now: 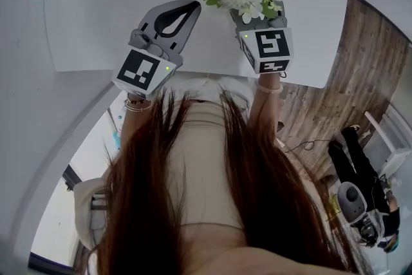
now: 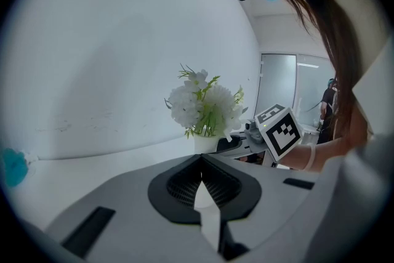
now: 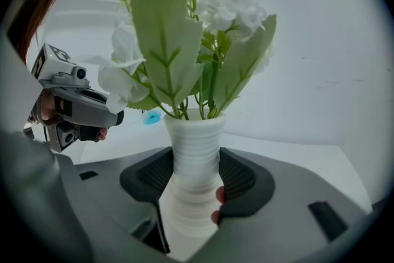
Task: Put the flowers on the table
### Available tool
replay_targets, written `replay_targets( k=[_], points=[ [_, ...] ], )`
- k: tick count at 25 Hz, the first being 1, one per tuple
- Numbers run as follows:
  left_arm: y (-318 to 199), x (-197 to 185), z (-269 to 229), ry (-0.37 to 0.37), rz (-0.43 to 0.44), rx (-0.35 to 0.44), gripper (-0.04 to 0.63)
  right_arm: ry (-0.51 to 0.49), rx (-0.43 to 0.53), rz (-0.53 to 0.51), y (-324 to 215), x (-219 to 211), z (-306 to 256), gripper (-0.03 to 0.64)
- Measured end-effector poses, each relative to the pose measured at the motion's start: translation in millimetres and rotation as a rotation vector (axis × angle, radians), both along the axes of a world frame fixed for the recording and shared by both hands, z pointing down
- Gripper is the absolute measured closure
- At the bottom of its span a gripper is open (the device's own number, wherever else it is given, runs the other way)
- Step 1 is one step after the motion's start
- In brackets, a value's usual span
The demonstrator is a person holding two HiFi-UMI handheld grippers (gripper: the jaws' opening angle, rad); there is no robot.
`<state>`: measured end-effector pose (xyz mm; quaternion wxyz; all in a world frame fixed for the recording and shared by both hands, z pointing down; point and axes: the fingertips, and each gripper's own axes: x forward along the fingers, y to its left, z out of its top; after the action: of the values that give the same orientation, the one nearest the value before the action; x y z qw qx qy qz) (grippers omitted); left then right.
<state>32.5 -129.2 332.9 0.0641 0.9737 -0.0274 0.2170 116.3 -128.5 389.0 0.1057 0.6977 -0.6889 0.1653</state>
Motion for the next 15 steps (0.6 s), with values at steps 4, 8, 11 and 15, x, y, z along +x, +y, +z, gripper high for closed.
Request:
replay_targets(
  k=[4,8,11,15],
  points=[
    [1.0,4.0,-1.5,0.006,0.008,-0.002,0.591,0.006,-0.002,-0.008,0.3,-0.2,0.4,0.370],
    [0.2,5.1,-0.9,0.003,0.012,-0.004,0.591,0.007,-0.007,-0.011,-0.9,-0.2,1.5,0.368],
    [0.3,4.7,0.0,0.003,0.014,-0.005,0.591,0.008,-0.012,-0.011,-1.2,-0.7,3.5,0.367],
    [-0.8,5.2,-4.2,0.005,0.018,-0.002,0.591,0.012,-0.017,-0.006,-2.4,0.4,0.9,0.367]
  ],
)
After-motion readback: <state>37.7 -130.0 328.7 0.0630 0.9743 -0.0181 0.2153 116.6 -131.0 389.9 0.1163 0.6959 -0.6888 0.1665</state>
